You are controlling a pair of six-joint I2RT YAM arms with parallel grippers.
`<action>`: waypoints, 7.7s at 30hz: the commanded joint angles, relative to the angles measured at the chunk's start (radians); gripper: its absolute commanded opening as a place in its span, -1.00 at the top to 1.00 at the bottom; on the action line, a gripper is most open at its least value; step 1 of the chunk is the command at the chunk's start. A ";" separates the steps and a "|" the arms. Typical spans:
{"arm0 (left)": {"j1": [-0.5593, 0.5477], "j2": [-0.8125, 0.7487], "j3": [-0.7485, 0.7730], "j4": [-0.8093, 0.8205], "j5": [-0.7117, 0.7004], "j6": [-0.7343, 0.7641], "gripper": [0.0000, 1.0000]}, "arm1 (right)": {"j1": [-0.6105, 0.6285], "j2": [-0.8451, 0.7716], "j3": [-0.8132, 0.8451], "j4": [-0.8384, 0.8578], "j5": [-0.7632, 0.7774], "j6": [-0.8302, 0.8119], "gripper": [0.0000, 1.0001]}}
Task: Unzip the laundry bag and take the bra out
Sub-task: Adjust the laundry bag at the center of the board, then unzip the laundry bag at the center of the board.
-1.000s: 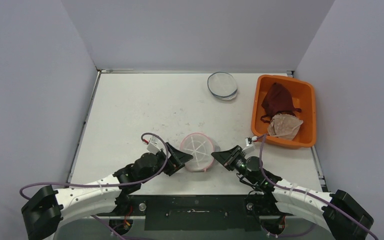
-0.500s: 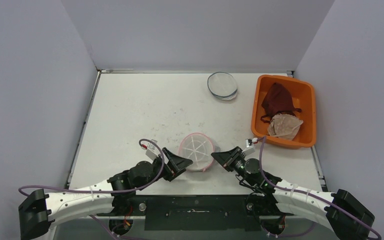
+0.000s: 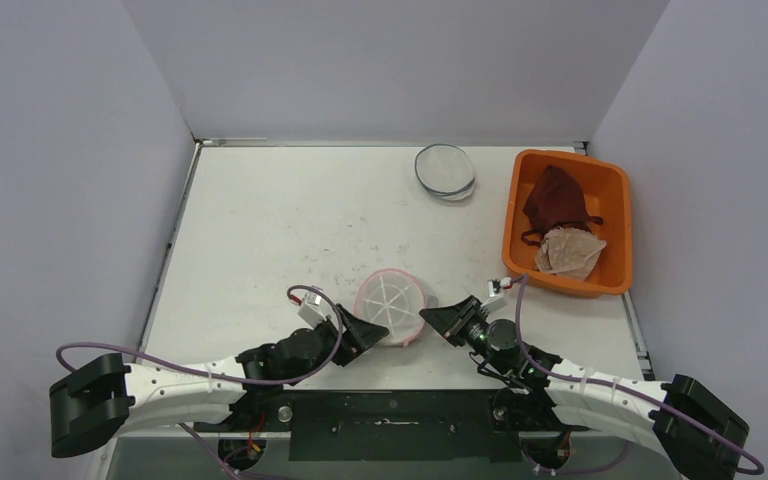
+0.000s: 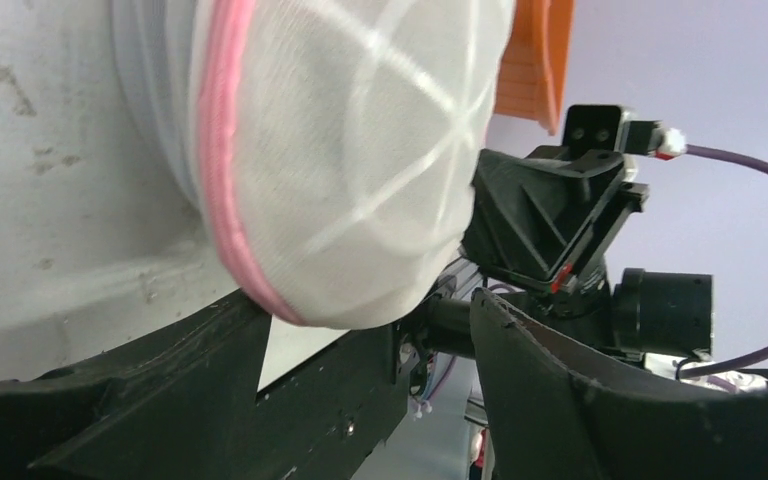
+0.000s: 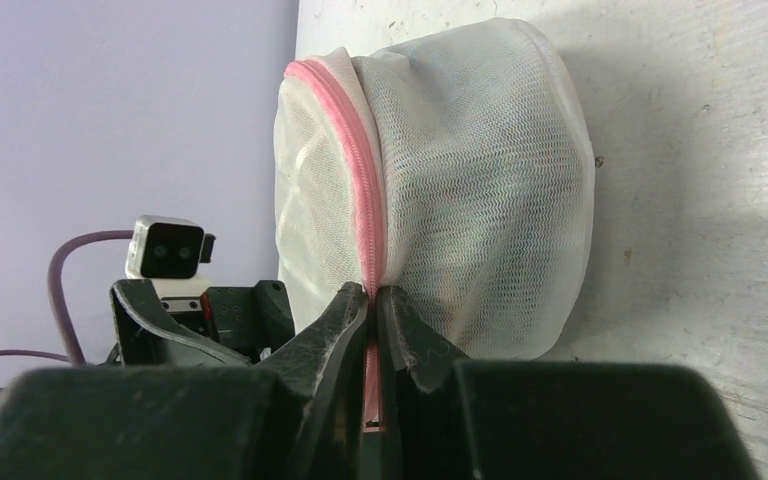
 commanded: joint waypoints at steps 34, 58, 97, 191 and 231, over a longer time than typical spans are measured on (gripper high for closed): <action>0.083 -0.009 0.020 0.186 -0.061 0.141 0.46 | 0.075 -0.022 -0.040 0.030 0.065 -0.018 0.89; 0.092 -0.089 0.450 -0.453 -0.161 0.227 1.00 | 0.142 -0.360 0.244 -0.451 0.167 -0.536 -0.69; 0.185 0.025 0.755 -0.789 -0.121 0.012 1.00 | 0.142 0.145 0.287 0.181 -0.166 -0.540 0.03; 0.188 -0.015 0.717 -0.723 -0.140 -0.004 1.00 | 0.140 0.191 0.292 0.283 -0.121 -0.433 0.66; 0.377 0.337 0.431 0.232 0.599 0.344 1.00 | 0.348 -0.272 0.250 -0.542 0.317 -0.608 0.89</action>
